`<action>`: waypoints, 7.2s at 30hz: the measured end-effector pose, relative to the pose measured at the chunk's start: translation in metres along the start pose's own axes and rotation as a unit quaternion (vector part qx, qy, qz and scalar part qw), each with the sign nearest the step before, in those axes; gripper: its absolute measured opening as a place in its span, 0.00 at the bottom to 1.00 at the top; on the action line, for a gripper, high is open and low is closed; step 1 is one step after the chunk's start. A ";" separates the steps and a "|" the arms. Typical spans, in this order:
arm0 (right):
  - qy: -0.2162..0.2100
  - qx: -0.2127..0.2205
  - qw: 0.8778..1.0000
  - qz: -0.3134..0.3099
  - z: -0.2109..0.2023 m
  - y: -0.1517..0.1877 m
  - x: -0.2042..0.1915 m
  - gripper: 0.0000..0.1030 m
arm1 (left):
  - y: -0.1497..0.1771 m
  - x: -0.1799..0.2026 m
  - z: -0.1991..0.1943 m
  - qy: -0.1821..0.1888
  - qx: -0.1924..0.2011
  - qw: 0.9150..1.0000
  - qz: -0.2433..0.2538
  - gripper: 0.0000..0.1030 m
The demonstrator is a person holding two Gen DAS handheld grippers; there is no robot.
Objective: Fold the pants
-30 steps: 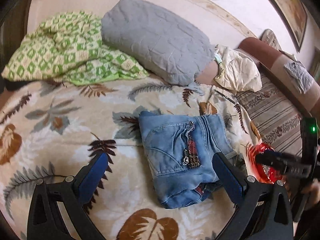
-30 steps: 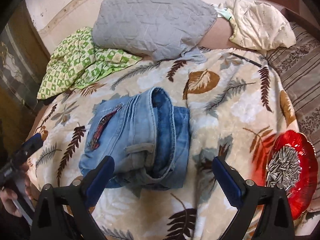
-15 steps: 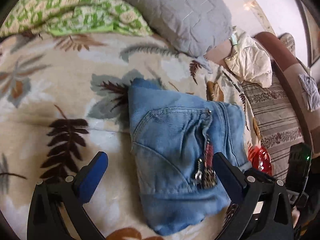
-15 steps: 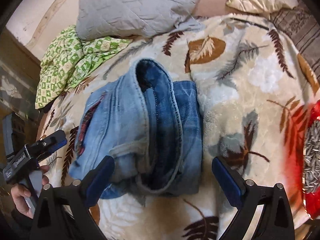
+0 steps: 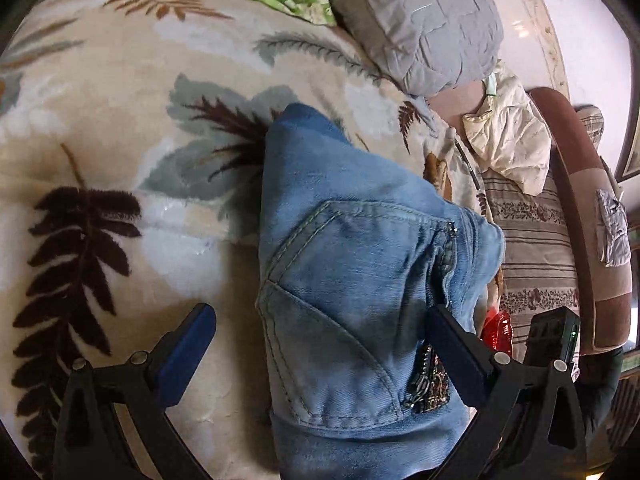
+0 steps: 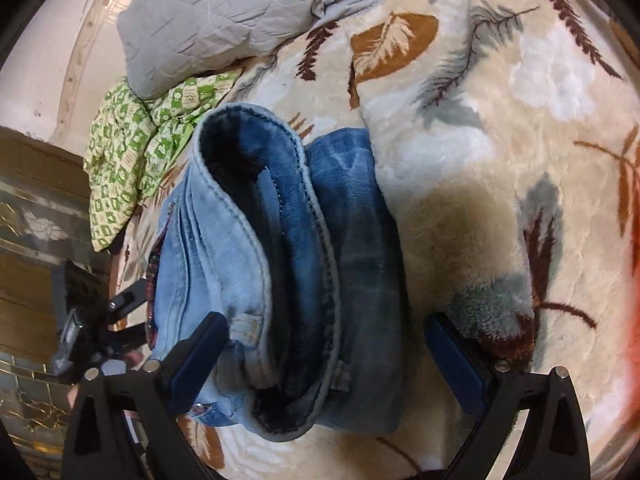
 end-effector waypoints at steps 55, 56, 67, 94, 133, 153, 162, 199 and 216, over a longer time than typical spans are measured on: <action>0.005 0.048 0.997 -0.062 0.012 0.010 -0.018 0.73 | 0.006 0.021 0.012 0.034 0.001 0.999 0.032 0.43; 0.007 0.049 0.997 -0.065 0.010 0.011 -0.019 0.71 | 0.006 0.024 0.012 0.034 0.002 0.999 0.037 0.39; 0.035 0.079 0.989 -0.118 -0.001 0.020 -0.036 0.48 | 0.012 0.038 0.003 0.004 0.042 0.994 0.101 0.26; 0.040 0.100 0.982 -0.157 0.038 0.024 -0.139 0.43 | -0.018 -0.033 -0.055 -0.004 0.086 0.993 0.078 0.24; -0.015 0.039 0.985 -0.166 0.020 0.014 -0.137 0.85 | 0.080 0.001 -0.085 -0.267 0.202 0.859 0.387 1.00; 0.069 0.032 0.975 -0.206 0.055 0.029 -0.112 0.26 | 0.087 -0.014 -0.059 -0.250 0.145 0.883 0.369 0.24; 0.054 0.081 0.981 -0.170 0.011 0.031 -0.114 0.93 | 0.087 -0.015 -0.114 -0.226 0.200 0.918 0.257 0.99; 0.212 0.262 0.916 -0.215 -0.126 0.152 -0.152 1.00 | 0.152 0.047 -0.190 -0.241 0.308 0.905 0.169 1.00; 0.212 0.258 0.916 -0.221 -0.124 0.153 -0.153 1.00 | 0.152 0.048 -0.190 -0.239 0.306 0.906 0.171 1.00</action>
Point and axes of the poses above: each gripper's, at about its wrist camera, not at the fingertips, and z roughly the way its jaws point, x to its right, y to its underside, the point moved 3 cm from there along z, roughly the way its jaws point, and after that the axes turned 7 degrees about -y, right-handed, at the moved point
